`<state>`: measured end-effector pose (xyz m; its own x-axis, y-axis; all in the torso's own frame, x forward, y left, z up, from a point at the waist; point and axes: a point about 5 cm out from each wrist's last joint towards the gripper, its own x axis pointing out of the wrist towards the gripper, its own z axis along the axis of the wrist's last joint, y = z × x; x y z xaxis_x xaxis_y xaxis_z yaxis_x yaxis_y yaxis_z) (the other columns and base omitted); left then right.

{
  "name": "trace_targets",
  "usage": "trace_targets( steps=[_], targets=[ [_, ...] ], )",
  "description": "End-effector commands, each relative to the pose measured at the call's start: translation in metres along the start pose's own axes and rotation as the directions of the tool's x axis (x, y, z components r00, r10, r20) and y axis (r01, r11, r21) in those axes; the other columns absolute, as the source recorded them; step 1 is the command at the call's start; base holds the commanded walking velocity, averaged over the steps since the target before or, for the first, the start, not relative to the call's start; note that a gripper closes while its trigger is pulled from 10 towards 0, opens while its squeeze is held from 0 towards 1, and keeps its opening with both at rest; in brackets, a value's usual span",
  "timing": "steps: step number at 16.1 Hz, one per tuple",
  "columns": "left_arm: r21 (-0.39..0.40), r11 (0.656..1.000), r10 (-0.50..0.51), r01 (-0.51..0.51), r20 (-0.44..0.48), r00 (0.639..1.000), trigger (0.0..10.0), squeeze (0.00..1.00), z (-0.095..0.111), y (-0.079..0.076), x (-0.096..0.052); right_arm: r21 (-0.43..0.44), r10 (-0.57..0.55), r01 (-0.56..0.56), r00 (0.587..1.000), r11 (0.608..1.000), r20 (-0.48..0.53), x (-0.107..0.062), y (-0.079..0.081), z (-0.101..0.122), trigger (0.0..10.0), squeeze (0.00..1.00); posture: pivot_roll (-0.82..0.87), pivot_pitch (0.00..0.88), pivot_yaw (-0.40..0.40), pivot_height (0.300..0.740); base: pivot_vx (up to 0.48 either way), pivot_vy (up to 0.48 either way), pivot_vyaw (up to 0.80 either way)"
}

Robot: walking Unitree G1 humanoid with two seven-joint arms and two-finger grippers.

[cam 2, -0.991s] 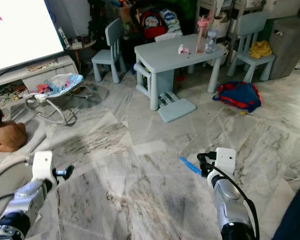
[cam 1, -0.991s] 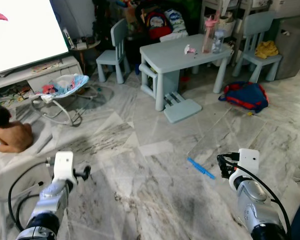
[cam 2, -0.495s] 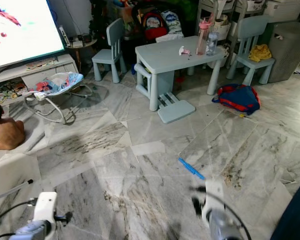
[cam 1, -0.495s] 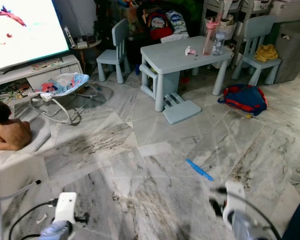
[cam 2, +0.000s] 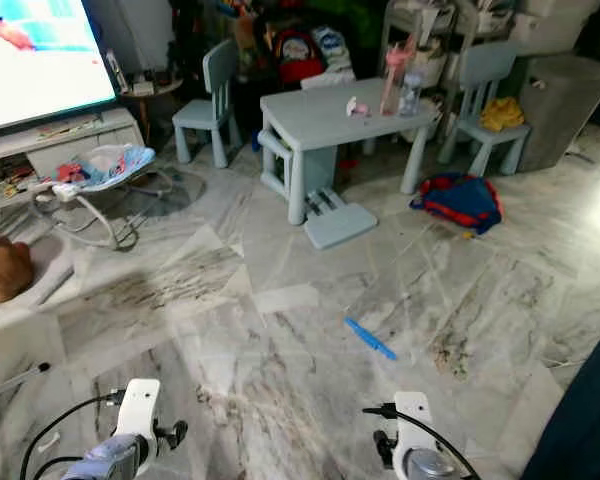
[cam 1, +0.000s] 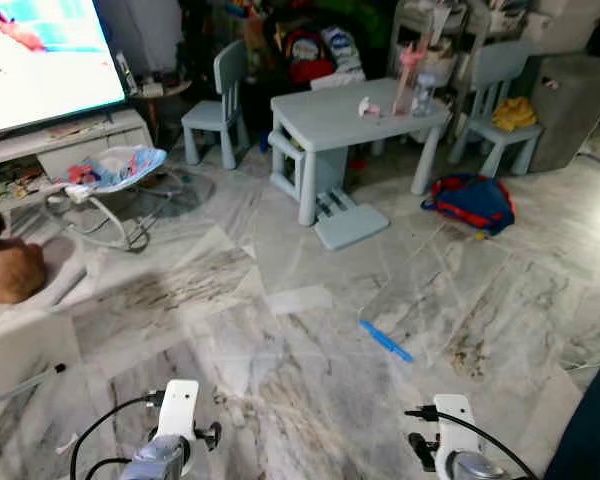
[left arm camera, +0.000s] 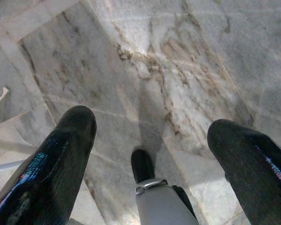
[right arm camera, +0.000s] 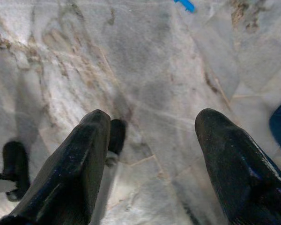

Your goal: Hang keys on a hook

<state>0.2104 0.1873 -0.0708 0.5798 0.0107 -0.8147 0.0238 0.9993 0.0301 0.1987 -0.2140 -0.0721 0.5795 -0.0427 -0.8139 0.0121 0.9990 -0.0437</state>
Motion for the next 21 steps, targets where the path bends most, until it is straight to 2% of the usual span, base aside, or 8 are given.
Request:
trace_targets(
  steps=[1,5,12,21],
  targets=[
    [0.017,1.000,0.008,-0.008,-0.022,1.000,10.0,0.00,-0.005,0.002,-0.001,-0.013,-0.004,0.003,1.000,1.000,-0.011,-0.001,-0.004,-0.004,10.0,0.00,-0.05,0.000,-0.016,0.740,0.000,0.000,0.00],
    [0.034,0.999,-0.001,0.002,-0.019,1.000,10.0,0.00,-0.005,0.001,-0.001,-0.058,-0.011,0.009,0.999,0.998,-0.033,-0.004,-0.013,-0.012,10.0,0.00,-0.05,0.000,-0.018,0.740,0.000,0.000,0.00],
    [0.021,1.000,0.003,-0.002,-0.029,1.000,10.0,0.00,-0.006,0.002,-0.001,-0.098,0.011,-0.013,1.000,0.995,-0.027,-0.003,-0.009,-0.010,10.0,0.00,-0.04,0.000,-0.013,0.740,0.000,0.000,0.00],
    [0.059,0.998,-0.016,0.017,-0.021,1.000,10.0,0.00,-0.001,0.005,-0.001,-0.133,0.023,-0.026,0.999,0.991,-0.024,-0.001,-0.003,-0.005,10.0,0.00,-0.04,0.000,-0.003,0.740,0.000,0.000,0.00]
  ],
)
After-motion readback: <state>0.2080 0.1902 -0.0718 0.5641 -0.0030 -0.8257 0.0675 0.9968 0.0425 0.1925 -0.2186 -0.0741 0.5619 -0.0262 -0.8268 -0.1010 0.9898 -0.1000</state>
